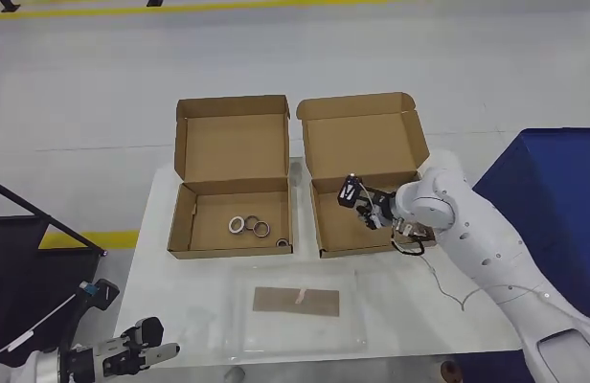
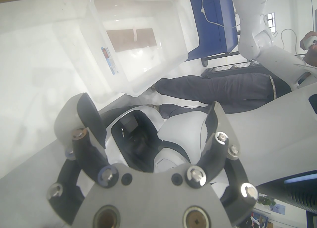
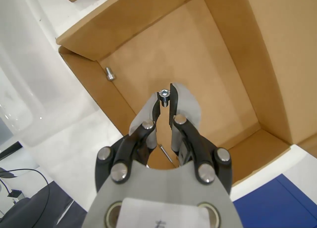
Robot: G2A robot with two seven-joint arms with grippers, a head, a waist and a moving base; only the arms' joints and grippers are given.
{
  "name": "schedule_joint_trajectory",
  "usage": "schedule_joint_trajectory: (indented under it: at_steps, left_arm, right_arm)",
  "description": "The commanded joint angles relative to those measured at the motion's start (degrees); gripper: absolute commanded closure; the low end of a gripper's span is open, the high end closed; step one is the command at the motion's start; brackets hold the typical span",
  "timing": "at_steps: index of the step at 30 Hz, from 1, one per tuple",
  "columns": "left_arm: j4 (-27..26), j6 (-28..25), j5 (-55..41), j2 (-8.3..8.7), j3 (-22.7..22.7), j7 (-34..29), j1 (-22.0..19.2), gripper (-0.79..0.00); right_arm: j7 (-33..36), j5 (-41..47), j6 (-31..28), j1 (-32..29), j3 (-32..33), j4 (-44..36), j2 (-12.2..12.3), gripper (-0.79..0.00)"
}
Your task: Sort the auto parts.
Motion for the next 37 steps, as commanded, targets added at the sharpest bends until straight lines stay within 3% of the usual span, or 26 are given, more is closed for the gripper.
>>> schedule_joint_trajectory:
  at_steps: [1,3,4,5,8,10,15,22,25,26,27,30,32,34,37]
  left_arm:
    - [0.0,0.0,0.0,0.0,0.0,0.0,0.0,-0.785]
    - [0.0,0.0,0.0,0.0,0.0,0.0,0.0,-0.785]
    - [0.0,0.0,0.0,0.0,0.0,0.0,0.0,-0.785]
    - [0.0,0.0,0.0,0.0,0.0,0.0,0.0,-0.785]
    - [0.0,0.0,0.0,0.0,0.0,0.0,0.0,-0.785]
    - [0.0,0.0,0.0,0.0,0.0,0.0,0.0,-0.785]
    - [0.0,0.0,0.0,0.0,0.0,0.0,0.0,-0.785]
    - [0.0,0.0,0.0,0.0,0.0,0.0,0.0,-0.785]
    - [0.0,0.0,0.0,0.0,0.0,0.0,0.0,-0.785]
    - [0.0,0.0,0.0,0.0,0.0,0.0,0.0,-0.785]
    - [0.0,0.0,0.0,0.0,0.0,0.0,0.0,-0.784]
    - [0.0,0.0,0.0,0.0,0.0,0.0,0.0,-0.784]
    - [0.0,0.0,0.0,0.0,0.0,0.0,0.0,-0.784]
    - [0.0,0.0,0.0,0.0,0.0,0.0,0.0,-0.785]
    - [0.0,0.0,0.0,0.0,0.0,0.0,0.0,-0.785]
  right_arm:
    - [0.4,0.7,-0.3,0.3,0.5,-0.1,0.1,-0.32]
    - [-0.1,0.4,-0.6,0.4,2.0,-1.6,0.6,-0.351]
    - [-2.0,-0.4,-0.6,0.3,3.7,-3.2,1.0,-0.012]
    - [-4.1,-0.5,-0.1,-0.4,5.6,-4.4,1.4,0.0]
    - [-7.4,-2.1,1.5,-4.0,12.4,-11.1,3.2,0.0]
    - [-13.2,-5.6,4.2,-7.8,18.7,-17.4,4.5,0.0]
    - [-29.5,-17.7,10.2,-22.9,30.8,-33.8,6.5,0.0]
    - [-45.6,-27.4,20.7,-38.4,37.0,-45.1,6.6,0.0]
    - [-47.5,-26.5,21.4,-40.0,37.3,-45.8,6.5,0.0]
    - [-47.5,-26.5,21.4,-40.0,37.3,-45.8,6.5,-0.246]
    - [-47.6,-26.5,21.5,-40.1,37.4,-45.8,6.5,-0.001]
    - [-47.5,-26.5,21.4,-40.0,37.3,-45.8,6.5,-0.045]
    - [-47.5,-26.5,21.4,-40.0,37.3,-45.8,6.5,-0.162]
    - [-47.5,-26.5,21.4,-40.0,37.3,-45.8,6.5,-0.221]
    - [-47.5,-26.5,21.4,-40.0,37.3,-45.8,6.5,-0.237]
